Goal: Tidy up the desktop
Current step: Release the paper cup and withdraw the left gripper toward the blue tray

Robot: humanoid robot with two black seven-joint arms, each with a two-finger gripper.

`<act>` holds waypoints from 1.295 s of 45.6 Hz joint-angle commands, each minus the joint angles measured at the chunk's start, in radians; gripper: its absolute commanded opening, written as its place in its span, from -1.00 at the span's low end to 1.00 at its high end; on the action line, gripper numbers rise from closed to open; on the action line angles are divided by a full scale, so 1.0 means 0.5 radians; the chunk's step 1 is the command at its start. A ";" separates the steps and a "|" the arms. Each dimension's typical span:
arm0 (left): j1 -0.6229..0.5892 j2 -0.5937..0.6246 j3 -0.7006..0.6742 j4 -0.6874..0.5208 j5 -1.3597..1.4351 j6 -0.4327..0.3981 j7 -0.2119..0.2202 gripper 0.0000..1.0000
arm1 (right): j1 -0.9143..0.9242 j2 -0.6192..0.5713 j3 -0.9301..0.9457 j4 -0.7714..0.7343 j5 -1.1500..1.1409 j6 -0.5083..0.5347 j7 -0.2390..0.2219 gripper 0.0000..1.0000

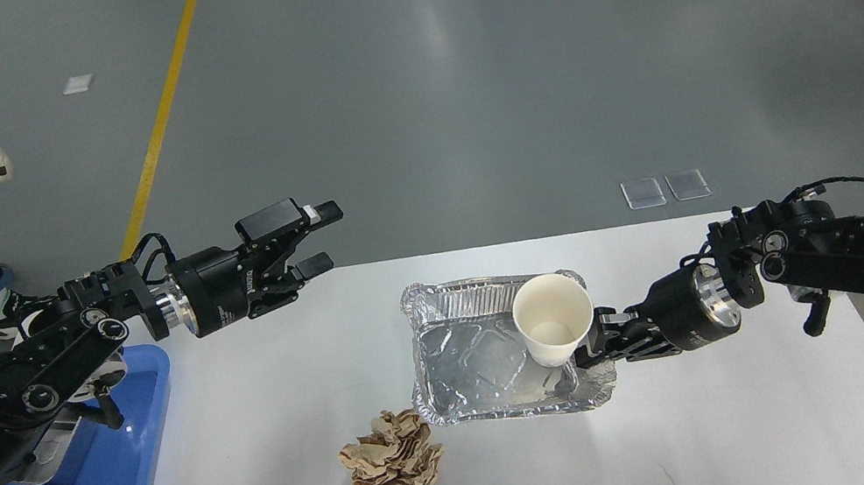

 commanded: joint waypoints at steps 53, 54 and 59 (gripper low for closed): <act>-0.081 2.661 0.258 -1.790 0.178 -0.218 0.394 0.96 | 0.016 -0.016 0.003 0.001 0.000 -0.008 0.000 -1.00; -0.094 2.652 0.255 -1.790 0.191 -0.221 0.397 0.96 | 0.016 -0.016 0.003 0.001 0.003 -0.008 0.000 -1.00; -0.094 2.554 0.258 -1.790 0.218 -0.221 0.412 0.96 | 0.013 -0.019 0.003 0.007 0.000 -0.008 0.003 -1.00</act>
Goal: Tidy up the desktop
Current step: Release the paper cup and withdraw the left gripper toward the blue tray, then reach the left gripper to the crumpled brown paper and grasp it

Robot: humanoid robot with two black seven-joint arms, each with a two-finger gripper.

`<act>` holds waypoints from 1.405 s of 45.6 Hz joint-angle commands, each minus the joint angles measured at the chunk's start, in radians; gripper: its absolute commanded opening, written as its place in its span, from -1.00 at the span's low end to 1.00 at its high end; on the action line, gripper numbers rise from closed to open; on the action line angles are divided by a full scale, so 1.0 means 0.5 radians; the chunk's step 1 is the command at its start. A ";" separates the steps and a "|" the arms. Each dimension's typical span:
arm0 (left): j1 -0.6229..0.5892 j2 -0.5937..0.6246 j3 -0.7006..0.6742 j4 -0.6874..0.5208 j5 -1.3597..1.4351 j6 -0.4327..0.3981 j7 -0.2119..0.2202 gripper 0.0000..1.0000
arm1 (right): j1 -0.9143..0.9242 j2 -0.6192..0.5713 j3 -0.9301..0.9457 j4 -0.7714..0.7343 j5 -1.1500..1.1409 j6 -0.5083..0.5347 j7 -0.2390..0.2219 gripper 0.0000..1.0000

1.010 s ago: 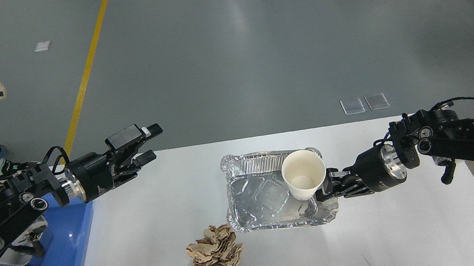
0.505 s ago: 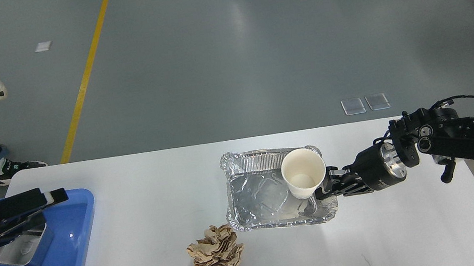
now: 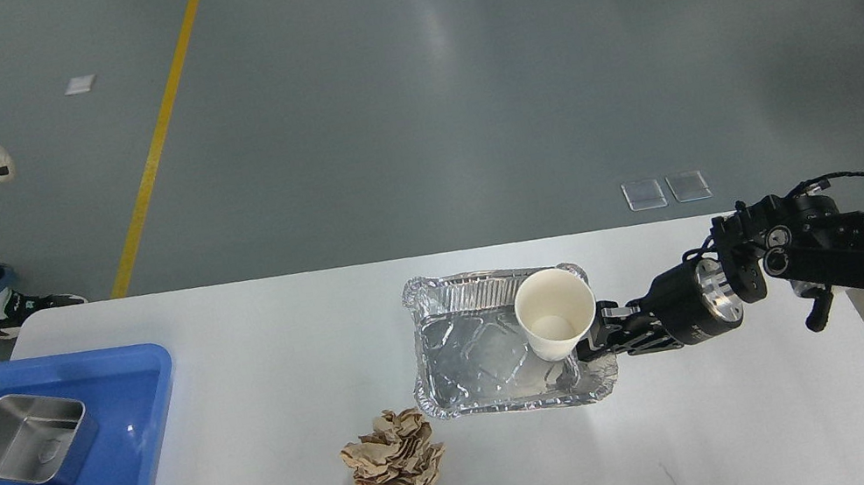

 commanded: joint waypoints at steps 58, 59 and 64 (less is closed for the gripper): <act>0.142 -2.647 0.135 1.059 0.563 0.071 0.781 0.97 | -0.034 -0.049 0.006 0.008 -0.002 -0.012 0.003 -1.00; 0.142 -2.668 0.138 1.071 0.563 0.068 0.781 0.97 | -0.034 -0.052 0.006 0.008 -0.002 -0.012 0.003 -1.00; 0.139 -2.726 0.138 1.080 0.563 0.068 0.805 0.96 | -0.034 -0.061 0.006 0.008 -0.002 -0.012 0.003 -1.00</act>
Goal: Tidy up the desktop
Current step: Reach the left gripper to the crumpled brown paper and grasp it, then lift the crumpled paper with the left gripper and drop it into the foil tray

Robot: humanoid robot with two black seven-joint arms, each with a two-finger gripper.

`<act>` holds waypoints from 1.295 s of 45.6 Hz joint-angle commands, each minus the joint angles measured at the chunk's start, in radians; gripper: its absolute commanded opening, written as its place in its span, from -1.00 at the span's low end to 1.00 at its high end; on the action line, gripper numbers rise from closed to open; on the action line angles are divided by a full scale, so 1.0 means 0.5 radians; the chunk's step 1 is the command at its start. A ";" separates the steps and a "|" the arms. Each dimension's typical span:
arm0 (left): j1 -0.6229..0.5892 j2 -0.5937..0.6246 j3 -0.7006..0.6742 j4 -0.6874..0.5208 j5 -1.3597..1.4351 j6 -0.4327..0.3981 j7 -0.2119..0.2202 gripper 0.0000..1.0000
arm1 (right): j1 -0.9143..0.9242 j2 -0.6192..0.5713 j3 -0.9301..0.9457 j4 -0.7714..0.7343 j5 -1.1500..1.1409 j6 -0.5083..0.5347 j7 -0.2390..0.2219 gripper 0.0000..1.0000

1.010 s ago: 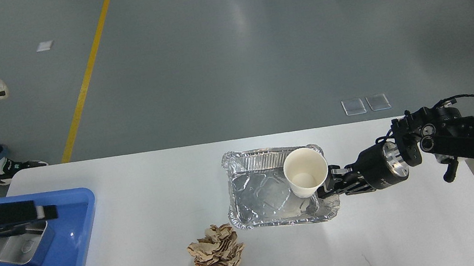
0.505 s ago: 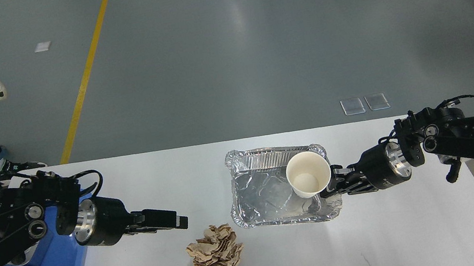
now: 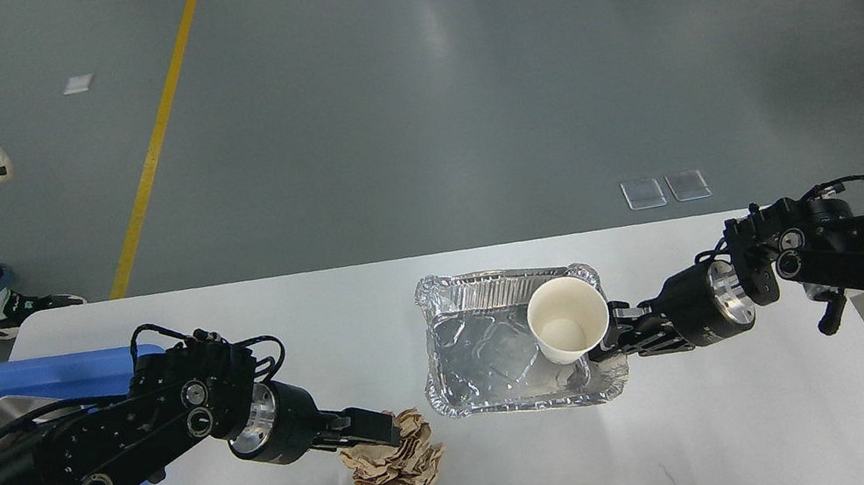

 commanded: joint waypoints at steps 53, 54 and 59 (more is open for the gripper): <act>-0.022 0.521 -0.410 -0.303 -0.021 -0.208 0.553 -1.00 | -0.010 -0.030 0.000 -0.003 0.000 -0.031 0.003 -1.00; -0.016 0.585 -0.434 -0.324 -0.021 -0.233 0.538 -1.00 | -0.010 -0.027 0.000 -0.003 0.000 -0.031 0.003 -1.00; 0.045 0.913 -0.691 -0.398 -0.030 -0.319 0.452 -1.00 | -0.013 0.004 0.000 -0.006 0.000 -0.034 0.003 -1.00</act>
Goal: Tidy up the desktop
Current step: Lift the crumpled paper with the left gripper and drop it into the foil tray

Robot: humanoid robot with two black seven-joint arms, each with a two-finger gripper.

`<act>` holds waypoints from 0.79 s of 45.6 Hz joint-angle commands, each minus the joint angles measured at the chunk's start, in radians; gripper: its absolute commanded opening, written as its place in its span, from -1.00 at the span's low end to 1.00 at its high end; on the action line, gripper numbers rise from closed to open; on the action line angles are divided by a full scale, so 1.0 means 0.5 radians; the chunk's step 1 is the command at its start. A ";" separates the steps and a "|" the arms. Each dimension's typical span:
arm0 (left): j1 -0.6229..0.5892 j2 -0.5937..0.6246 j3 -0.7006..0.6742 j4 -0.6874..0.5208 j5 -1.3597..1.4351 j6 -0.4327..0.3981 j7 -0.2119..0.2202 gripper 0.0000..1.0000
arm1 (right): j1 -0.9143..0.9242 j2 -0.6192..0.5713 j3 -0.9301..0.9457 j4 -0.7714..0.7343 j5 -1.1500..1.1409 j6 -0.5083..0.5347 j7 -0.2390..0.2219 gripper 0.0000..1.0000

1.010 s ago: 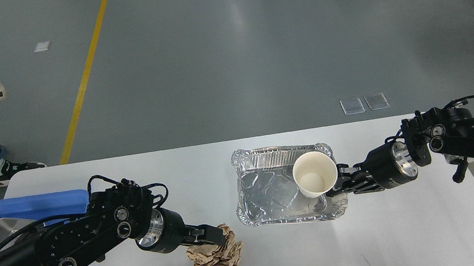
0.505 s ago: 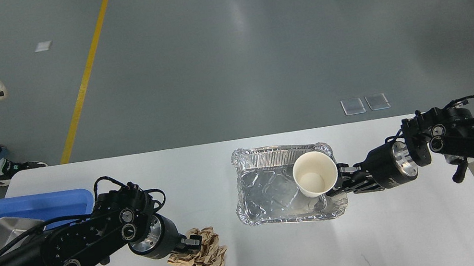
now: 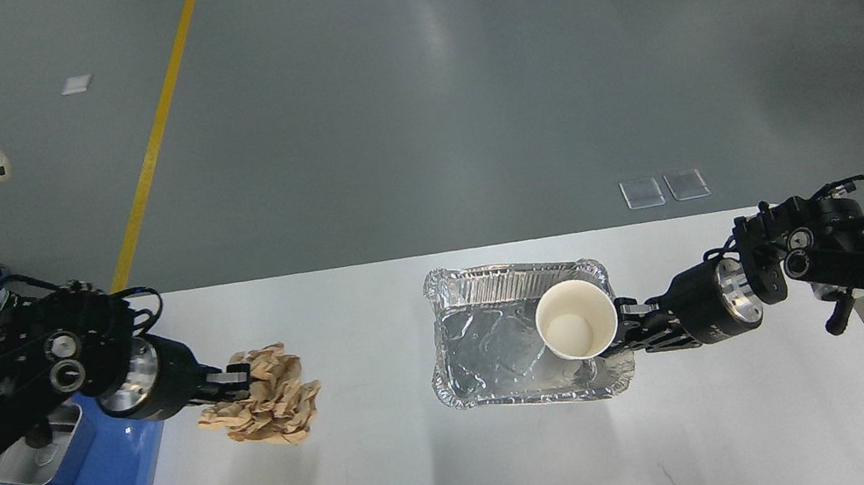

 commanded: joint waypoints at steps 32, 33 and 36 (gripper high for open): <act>-0.915 -0.304 -0.816 0.420 -0.092 -0.335 0.193 -1.00 | 0.003 0.096 -0.009 -0.015 0.000 -0.030 -0.006 -1.00; -0.916 -0.362 -0.816 0.442 -0.089 -0.335 0.218 -1.00 | 0.003 0.096 -0.009 -0.015 0.000 -0.030 -0.006 -1.00; -0.922 -0.525 -0.816 0.512 -0.086 -0.335 0.261 -1.00 | 0.003 0.093 -0.009 -0.012 0.000 -0.027 -0.006 -1.00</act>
